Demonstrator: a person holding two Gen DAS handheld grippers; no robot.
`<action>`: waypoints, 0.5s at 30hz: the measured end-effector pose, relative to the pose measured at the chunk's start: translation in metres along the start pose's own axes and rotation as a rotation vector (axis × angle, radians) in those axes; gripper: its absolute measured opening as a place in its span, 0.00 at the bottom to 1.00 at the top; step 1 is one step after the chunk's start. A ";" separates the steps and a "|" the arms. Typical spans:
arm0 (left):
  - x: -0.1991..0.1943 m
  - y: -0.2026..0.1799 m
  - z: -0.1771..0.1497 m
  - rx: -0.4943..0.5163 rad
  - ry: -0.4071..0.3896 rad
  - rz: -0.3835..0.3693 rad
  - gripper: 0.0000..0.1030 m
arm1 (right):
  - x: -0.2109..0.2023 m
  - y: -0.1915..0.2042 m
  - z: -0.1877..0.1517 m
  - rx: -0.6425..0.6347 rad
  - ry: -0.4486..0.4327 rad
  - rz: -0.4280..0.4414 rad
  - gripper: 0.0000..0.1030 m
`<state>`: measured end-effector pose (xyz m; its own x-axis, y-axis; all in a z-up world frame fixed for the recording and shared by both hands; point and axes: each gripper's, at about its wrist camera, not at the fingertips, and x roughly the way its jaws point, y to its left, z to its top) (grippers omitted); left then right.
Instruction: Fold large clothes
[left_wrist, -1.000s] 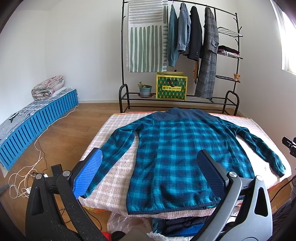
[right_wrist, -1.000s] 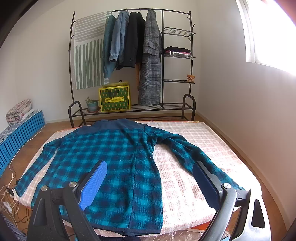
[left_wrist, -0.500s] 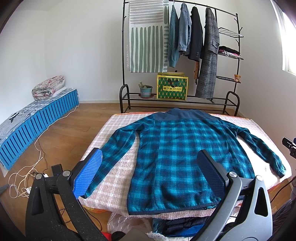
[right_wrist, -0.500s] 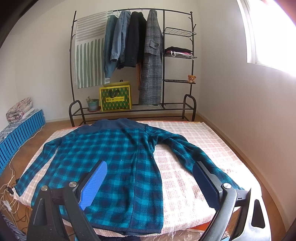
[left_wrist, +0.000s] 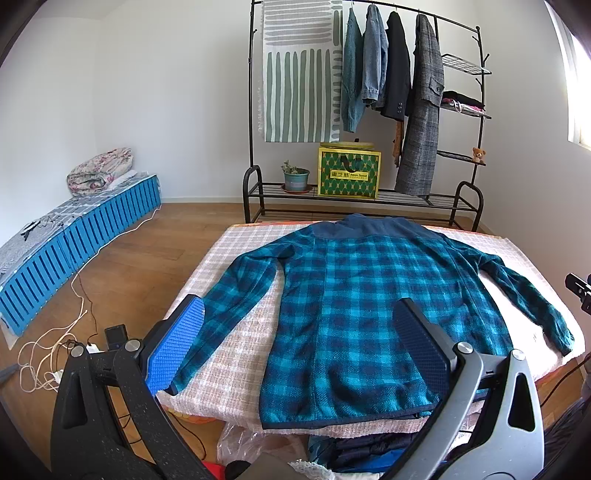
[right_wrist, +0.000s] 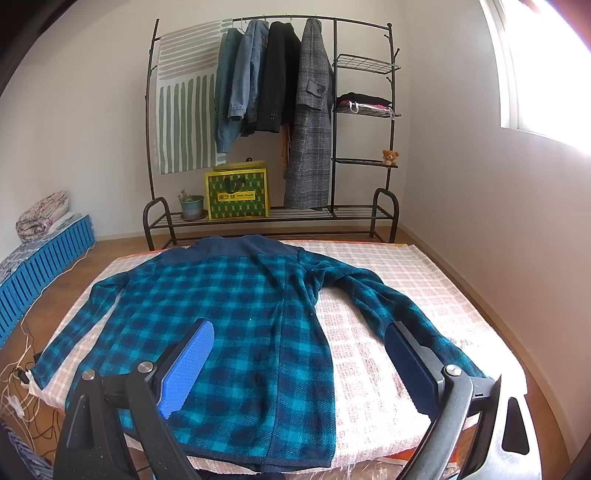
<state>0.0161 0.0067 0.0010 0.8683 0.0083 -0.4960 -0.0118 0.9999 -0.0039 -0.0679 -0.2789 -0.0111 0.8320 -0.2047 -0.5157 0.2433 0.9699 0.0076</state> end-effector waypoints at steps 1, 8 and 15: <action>0.001 0.003 0.000 -0.001 0.000 0.001 1.00 | 0.000 0.001 0.000 -0.002 -0.001 0.002 0.92; 0.015 0.021 -0.007 -0.003 0.005 0.021 1.00 | 0.005 0.011 0.001 -0.013 0.001 0.030 0.92; 0.035 0.040 -0.010 -0.003 0.013 0.068 1.00 | 0.017 0.021 0.005 -0.007 0.021 0.102 0.92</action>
<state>0.0416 0.0466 -0.0250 0.8591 0.0759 -0.5062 -0.0718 0.9970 0.0275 -0.0457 -0.2624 -0.0152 0.8415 -0.1016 -0.5306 0.1539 0.9865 0.0552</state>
